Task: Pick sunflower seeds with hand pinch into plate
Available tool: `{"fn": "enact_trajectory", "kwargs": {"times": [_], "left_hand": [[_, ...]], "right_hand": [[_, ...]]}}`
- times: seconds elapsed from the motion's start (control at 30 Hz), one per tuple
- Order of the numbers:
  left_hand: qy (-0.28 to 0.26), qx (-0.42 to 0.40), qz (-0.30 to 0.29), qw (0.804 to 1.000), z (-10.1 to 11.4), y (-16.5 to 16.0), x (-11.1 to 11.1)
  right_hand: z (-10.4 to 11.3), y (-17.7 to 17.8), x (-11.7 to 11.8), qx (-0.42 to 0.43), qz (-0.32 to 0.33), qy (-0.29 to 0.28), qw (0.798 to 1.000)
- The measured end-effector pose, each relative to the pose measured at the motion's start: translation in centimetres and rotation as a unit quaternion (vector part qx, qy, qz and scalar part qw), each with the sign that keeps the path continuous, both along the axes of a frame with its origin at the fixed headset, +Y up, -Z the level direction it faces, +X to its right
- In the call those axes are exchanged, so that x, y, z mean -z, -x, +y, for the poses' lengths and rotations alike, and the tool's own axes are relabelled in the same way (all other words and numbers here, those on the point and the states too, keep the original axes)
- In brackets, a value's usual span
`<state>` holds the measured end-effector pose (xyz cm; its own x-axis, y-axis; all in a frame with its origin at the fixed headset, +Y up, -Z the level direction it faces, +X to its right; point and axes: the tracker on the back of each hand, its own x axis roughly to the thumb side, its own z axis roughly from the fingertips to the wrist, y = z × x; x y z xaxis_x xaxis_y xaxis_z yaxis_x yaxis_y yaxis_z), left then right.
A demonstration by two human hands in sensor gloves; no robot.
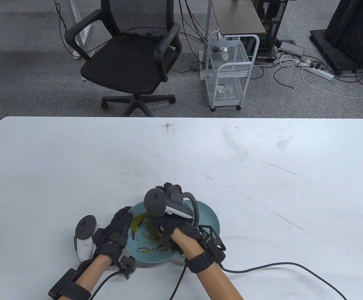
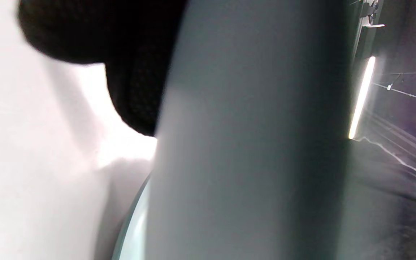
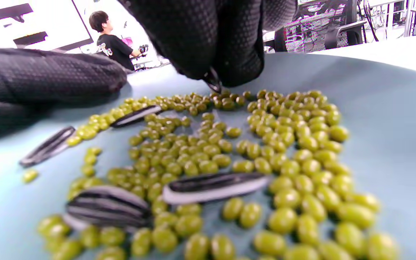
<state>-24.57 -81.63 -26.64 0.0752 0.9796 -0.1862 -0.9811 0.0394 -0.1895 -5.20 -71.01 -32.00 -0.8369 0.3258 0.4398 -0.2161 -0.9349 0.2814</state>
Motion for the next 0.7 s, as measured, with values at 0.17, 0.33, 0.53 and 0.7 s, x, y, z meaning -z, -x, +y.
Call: {"fn": "enact_trajectory", "kwargs": {"times": [0.17, 0.33, 0.53, 0.7], "left_hand": [[0.0, 0.0, 0.002, 1.0, 0.0, 0.0, 0.0], [-0.003, 0.004, 0.007, 1.0, 0.0, 0.2, 0.0], [0.002, 0.0, 0.021, 1.0, 0.1, 0.7, 0.1], [0.002, 0.0, 0.029, 1.0, 0.1, 1.1, 0.2]], "right_hand": [[0.7, -0.7, 0.0, 0.019, -0.008, 0.002, 1.0], [2.0, -1.9, -0.1, 0.037, -0.021, -0.007, 0.999], [3.4, -5.3, -0.9, 0.057, -0.051, -0.009, 0.997], [2.0, -9.3, -1.3, 0.039, -0.087, 0.001, 0.995]]}}
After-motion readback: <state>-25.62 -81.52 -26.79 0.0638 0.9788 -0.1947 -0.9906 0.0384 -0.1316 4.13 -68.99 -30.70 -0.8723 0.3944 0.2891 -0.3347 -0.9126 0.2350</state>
